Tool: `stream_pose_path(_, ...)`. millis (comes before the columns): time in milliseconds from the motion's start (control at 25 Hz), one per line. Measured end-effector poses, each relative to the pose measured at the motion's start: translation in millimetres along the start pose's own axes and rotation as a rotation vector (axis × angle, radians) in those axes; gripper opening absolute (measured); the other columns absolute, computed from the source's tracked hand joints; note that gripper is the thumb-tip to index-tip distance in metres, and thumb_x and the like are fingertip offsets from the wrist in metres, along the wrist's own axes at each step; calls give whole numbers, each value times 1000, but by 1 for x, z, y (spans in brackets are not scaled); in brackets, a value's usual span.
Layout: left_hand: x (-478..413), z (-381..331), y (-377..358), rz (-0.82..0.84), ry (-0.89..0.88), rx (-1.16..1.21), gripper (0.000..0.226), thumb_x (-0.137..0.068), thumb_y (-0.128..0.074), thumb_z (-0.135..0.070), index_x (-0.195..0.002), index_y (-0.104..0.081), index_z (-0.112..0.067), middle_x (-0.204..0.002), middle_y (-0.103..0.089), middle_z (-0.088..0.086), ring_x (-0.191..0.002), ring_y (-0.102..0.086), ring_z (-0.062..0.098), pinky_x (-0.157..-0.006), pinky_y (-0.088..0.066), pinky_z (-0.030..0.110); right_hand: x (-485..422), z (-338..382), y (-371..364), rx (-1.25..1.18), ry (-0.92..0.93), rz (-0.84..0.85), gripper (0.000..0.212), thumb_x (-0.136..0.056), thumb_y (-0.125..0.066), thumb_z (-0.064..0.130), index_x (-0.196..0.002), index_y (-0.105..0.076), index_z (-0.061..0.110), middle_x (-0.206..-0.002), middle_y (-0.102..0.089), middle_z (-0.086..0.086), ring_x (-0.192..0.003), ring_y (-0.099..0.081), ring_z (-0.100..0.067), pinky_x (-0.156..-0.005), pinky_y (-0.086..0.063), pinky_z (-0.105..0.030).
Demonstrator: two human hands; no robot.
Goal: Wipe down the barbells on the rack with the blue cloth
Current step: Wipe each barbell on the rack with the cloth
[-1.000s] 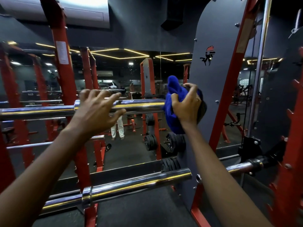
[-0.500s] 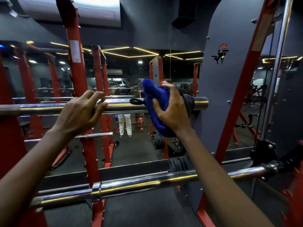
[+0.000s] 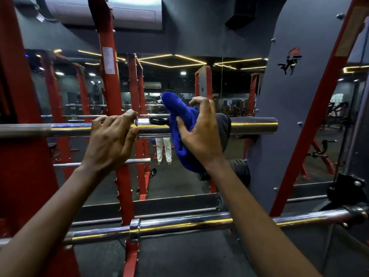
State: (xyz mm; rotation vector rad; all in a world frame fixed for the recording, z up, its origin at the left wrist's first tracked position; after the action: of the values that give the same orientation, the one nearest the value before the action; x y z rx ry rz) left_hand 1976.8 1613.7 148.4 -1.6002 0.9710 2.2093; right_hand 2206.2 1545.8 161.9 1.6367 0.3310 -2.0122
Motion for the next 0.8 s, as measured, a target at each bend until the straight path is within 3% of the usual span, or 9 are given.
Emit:
stream_pose_path(80,-1,5,2,37,-4,-15,48,-106,-32,-39,-142,-51,-12,-121,-69,9,-109,-59,30,-96,-36,48,-1,-14,11,192,5,-54,40,-92,-72,45,-114,-63,14,-130,-51,-6,-118,-50,-10,-108,-42,-26)
stream_pose_path(160,0,13,4,97,-4,-26,52,-107,-29,-44,-147,-48,-17,-121,-69,7,-111,-59,28,-99,-36,47,3,-38,25,412,-169,-78,57,-94,-50,66,-119,-66,17,-138,-53,-5,-132,-48,-20,-116,-31,-45)
stream_pose_path(240,0,17,6,187,8,20,57,-106,-25,-52,-153,-40,-24,-123,-67,3,-116,-57,25,-106,-33,45,10,-48,33,482,-288,-122,68,-98,-34,65,-133,-60,12,-145,-54,-10,-145,-41,-30,-121,-23,-53)
stream_pose_path(360,3,23,7,229,34,22,60,-104,-23,-57,-159,-26,-34,-130,-61,-3,-131,-50,21,-114,-22,49,10,-38,23,330,-324,-198,52,-102,-48,43,-141,-49,10,-136,-61,-9,-141,-45,-32,-124,-21,-54)
stream_pose_path(480,9,30,6,193,14,-40,62,-103,-22,-57,-161,-21,-35,-133,-58,-2,-135,-46,21,-113,-21,51,5,-9,-2,70,-219,-132,48,-96,-66,32,-137,-47,14,-115,-64,-2,-115,-61,-25,-107,-47,-49)
stream_pose_path(560,10,34,4,178,18,-18,63,-103,-23,-58,-161,-21,-34,-129,-59,-3,-132,-46,20,-111,-22,50,2,4,-11,-5,-69,-23,52,-93,-73,28,-134,-45,15,-129,-57,-5,-117,-59,-17,-103,-51,-32)
stream_pose_path(640,10,35,3,161,27,2,64,-103,-25,-59,-162,-16,-36,-119,-59,-7,-124,-49,17,-108,-22,48,-4,-7,0,106,-37,-66,50,-92,-73,34,-130,-49,12,-145,-44,-8,-130,-46,-11,-109,-42,-20)
stream_pose_path(720,12,37,3,152,26,12,64,-103,-26,-60,-162,-12,-39,-114,-58,-9,-118,-50,15,-105,-22,45,-2,-28,14,370,-227,-111,59,-96,-54,59,-129,-57,10,-152,-43,-11,-143,-37,-19,-121,-30,-36)
stream_pose_path(800,13,37,1,151,24,17,63,-104,-25,-60,-162,-9,-40,-109,-55,-10,-113,-49,15,-103,-21,42,12,-41,18,514,-362,-107,72,-96,-36,66,-136,-56,9,-153,-47,-13,-153,-25,-29,-125,-12,-52)
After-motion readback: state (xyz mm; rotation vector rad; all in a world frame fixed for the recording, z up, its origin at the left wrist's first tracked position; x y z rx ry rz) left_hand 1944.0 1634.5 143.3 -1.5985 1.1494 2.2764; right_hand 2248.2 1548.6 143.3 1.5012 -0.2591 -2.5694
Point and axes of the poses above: each hand's wrist, its own x-axis away from the middle knuckle, its own y-axis out of the back of the hand, z = x × y, the point moved 3 cm from there along -x, towards the middle knuckle
